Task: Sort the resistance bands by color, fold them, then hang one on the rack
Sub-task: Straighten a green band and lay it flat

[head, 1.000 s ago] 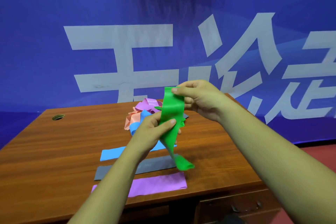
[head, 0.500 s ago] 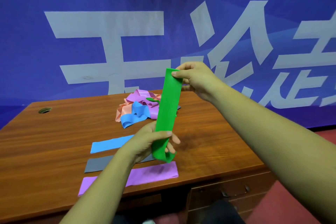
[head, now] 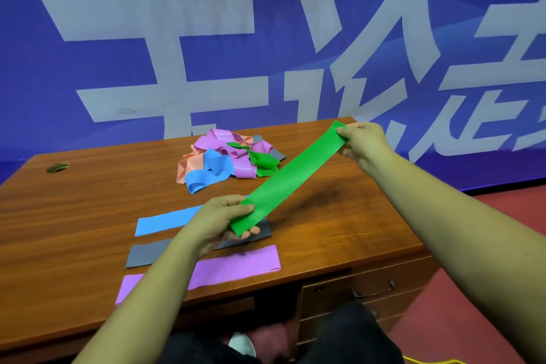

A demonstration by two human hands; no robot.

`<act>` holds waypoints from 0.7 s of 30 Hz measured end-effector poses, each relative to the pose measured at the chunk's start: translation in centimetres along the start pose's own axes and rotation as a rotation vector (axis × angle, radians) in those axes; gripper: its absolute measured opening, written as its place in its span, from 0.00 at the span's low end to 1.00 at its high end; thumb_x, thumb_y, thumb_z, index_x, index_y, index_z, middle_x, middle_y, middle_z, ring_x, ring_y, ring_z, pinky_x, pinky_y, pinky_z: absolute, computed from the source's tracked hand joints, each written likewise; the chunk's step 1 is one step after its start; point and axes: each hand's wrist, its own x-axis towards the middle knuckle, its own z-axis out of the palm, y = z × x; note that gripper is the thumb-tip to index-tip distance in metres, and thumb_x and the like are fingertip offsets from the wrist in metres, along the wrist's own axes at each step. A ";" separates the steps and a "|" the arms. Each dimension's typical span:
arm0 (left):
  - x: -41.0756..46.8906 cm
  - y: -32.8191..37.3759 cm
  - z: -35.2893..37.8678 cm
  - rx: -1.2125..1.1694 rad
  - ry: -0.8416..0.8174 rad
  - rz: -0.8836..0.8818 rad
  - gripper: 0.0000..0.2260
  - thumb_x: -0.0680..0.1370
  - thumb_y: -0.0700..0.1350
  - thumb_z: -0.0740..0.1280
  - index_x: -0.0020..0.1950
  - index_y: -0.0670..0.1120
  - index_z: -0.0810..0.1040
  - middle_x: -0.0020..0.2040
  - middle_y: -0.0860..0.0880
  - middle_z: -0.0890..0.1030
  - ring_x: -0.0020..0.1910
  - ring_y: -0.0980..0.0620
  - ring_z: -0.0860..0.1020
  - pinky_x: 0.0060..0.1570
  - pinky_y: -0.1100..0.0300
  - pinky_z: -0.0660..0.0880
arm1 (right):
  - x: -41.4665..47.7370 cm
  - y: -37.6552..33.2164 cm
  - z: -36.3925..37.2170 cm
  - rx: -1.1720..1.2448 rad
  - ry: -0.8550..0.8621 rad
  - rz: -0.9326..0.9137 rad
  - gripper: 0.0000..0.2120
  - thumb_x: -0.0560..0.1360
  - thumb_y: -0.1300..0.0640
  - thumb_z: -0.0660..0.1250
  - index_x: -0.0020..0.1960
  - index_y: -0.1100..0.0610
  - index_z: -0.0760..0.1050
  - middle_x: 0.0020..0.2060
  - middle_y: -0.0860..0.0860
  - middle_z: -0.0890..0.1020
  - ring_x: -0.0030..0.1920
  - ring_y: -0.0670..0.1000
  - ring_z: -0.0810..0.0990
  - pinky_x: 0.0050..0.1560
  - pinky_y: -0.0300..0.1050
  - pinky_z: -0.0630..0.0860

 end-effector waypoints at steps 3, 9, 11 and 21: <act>1.2 -0.1 0.2 0.075 0.081 0.007 0.09 0.78 0.43 0.69 0.58 0.44 0.81 0.45 0.42 0.85 0.35 0.49 0.82 0.29 0.64 0.78 | 0.7 2.2 -2.8 -0.043 0.039 0.069 0.05 0.77 0.65 0.67 0.43 0.60 0.74 0.47 0.62 0.82 0.39 0.52 0.83 0.32 0.39 0.82; 4.1 -0.5 2.9 0.225 0.228 0.064 0.07 0.80 0.40 0.66 0.57 0.46 0.78 0.51 0.42 0.82 0.36 0.49 0.84 0.30 0.63 0.79 | 2.3 4.8 -8.0 -0.124 0.046 0.115 0.04 0.76 0.65 0.69 0.45 0.60 0.74 0.44 0.60 0.82 0.38 0.52 0.83 0.33 0.39 0.81; 5.2 -1.0 4.1 0.294 0.255 0.074 0.06 0.79 0.37 0.66 0.54 0.46 0.75 0.46 0.41 0.81 0.31 0.49 0.83 0.30 0.60 0.80 | 2.8 5.6 -10.0 -0.181 0.056 0.121 0.04 0.75 0.65 0.70 0.45 0.60 0.75 0.43 0.60 0.83 0.38 0.52 0.83 0.31 0.39 0.81; 6.6 -5.7 7.6 0.865 0.219 0.264 0.11 0.72 0.40 0.74 0.48 0.49 0.74 0.33 0.49 0.75 0.31 0.52 0.73 0.35 0.58 0.69 | 1.3 12.5 -17.7 -0.661 0.117 0.054 0.13 0.72 0.61 0.74 0.33 0.54 0.73 0.30 0.51 0.77 0.30 0.50 0.73 0.31 0.42 0.68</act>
